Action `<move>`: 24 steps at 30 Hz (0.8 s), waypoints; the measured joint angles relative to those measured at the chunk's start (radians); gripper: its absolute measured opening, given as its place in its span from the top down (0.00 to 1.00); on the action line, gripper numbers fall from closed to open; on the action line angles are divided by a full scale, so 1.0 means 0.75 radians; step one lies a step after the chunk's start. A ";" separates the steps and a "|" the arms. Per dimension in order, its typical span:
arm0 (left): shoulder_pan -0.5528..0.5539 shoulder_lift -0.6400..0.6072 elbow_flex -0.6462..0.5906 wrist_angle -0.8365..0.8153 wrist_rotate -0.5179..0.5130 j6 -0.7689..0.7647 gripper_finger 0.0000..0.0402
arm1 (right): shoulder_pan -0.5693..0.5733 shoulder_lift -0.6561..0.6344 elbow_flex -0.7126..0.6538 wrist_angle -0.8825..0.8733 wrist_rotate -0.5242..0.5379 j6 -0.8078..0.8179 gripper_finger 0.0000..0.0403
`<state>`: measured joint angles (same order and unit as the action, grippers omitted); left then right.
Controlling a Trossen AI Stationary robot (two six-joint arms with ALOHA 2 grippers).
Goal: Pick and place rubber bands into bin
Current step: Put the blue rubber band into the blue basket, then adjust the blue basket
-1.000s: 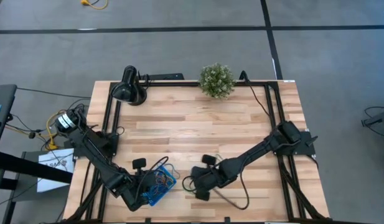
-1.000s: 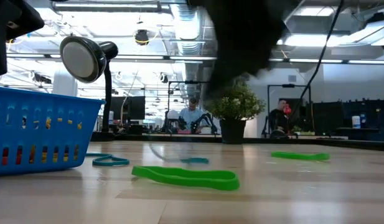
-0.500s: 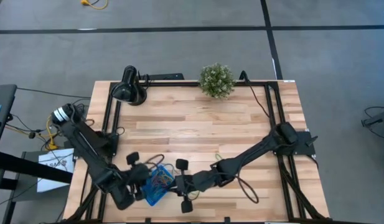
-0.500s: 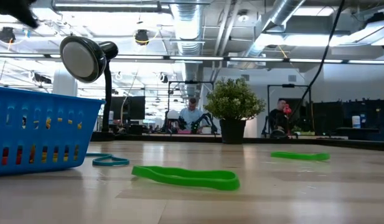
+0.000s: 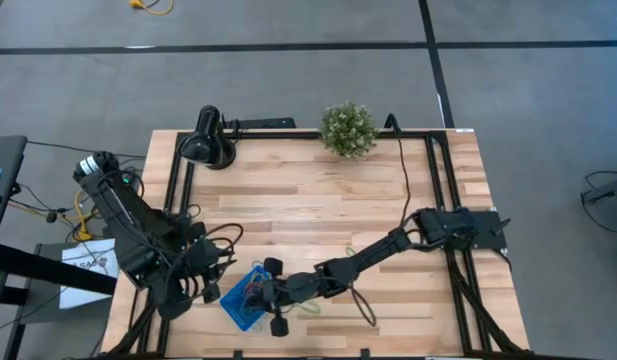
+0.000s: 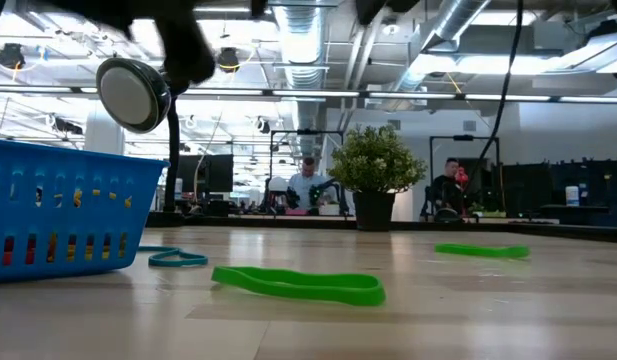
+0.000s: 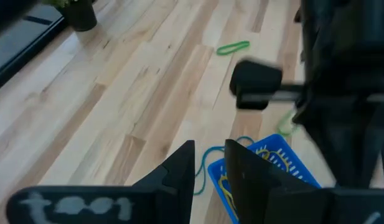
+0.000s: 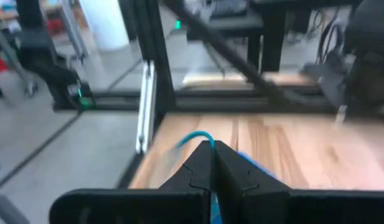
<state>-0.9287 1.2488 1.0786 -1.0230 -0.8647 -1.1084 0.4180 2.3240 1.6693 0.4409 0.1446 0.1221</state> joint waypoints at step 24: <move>0.001 0.002 -0.001 -0.025 0.020 0.007 0.81 | -0.092 0.140 0.234 -0.254 -0.039 0.015 0.72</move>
<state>-0.9283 1.2499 1.0779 -1.0420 -0.8497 -1.1034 0.3490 2.4294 1.8447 0.2502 0.1150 0.1333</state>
